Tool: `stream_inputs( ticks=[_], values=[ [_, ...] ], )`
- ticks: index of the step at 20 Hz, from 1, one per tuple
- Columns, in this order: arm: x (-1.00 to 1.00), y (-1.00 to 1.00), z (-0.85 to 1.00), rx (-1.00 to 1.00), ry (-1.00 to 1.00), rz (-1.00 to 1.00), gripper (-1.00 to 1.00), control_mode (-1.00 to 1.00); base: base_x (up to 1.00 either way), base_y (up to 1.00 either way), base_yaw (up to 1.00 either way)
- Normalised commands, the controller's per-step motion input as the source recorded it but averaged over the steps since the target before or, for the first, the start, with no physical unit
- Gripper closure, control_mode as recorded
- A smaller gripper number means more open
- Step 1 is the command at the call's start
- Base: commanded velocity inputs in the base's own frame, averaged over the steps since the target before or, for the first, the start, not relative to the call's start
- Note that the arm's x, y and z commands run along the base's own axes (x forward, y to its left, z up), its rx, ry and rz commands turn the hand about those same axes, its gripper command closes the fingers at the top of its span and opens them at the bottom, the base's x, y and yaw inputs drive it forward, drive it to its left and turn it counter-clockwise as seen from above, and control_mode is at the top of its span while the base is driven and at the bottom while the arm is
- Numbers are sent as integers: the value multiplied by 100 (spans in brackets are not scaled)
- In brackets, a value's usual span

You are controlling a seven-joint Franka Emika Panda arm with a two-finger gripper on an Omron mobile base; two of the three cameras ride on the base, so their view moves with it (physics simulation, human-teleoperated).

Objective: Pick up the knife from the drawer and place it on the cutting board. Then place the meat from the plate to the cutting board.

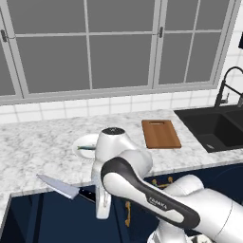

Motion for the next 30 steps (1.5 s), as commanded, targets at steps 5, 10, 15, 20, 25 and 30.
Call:
stream_inputs(
  ticks=[5, 10, 15, 20, 25, 30],
  values=[
    [-5, -75, 95, -8, -17, -20, 100, -100, 0, 0, 0],
    [8, -100, 18, -17, -17, -25, 100, -100, 0, 0, 0],
    [37, -100, 20, 0, -12, -5, 100, -100, 0, 0, 0],
    [29, -100, 12, 10, -3, -9, 100, -100, 0, 0, 0],
    [65, -100, -1, 14, 3, -11, 100, -100, 0, 0, 0],
    [93, -76, 0, 2, 16, -23, 100, -100, 0, 0, 0]
  ],
)
